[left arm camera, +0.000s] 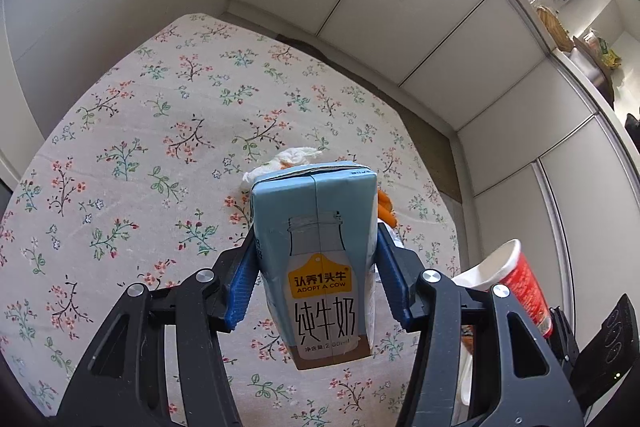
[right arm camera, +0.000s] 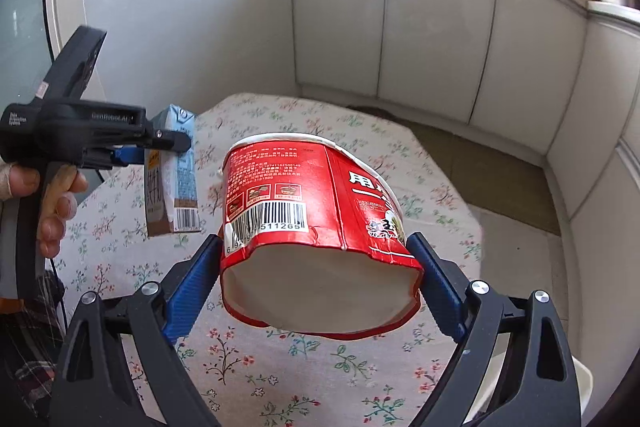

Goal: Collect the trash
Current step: 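Carry the red noodle cup over the bin and open the right gripper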

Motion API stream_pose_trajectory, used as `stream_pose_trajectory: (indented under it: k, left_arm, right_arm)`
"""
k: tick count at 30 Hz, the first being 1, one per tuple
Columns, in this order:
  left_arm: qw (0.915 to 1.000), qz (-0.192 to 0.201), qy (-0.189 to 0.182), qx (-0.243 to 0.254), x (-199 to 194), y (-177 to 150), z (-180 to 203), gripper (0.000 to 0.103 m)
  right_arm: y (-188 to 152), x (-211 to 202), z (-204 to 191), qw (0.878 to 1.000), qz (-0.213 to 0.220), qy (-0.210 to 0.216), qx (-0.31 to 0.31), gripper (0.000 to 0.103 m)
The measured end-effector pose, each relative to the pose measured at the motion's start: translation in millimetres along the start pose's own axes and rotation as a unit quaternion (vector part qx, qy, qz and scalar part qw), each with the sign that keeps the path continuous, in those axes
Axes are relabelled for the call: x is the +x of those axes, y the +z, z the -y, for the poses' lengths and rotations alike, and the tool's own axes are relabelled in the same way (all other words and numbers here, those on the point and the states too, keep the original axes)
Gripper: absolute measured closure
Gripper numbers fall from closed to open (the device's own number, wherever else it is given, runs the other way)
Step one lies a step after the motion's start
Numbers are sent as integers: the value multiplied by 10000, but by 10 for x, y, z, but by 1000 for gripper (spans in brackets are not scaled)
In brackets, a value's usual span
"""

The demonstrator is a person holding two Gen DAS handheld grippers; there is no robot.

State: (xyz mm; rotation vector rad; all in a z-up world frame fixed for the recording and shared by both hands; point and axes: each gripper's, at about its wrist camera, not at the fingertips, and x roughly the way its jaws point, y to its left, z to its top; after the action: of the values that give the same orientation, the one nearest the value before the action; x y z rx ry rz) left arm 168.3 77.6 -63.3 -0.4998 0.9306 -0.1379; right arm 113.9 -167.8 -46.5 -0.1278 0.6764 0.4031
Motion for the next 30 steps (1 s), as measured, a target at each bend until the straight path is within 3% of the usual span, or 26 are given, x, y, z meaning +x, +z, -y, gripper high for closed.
stream_pose_trajectory:
  k: [18, 30]
  left_arm:
    - [9969, 276, -456, 581, -186, -142, 564, 51]
    - [9928, 139, -771, 907, -119, -389, 1093, 51]
  right_arm:
    - [-64, -673, 370, 9946, 519, -836, 338, 14]
    - [-272, -1134, 741, 9840, 696, -1446, 774, 14]
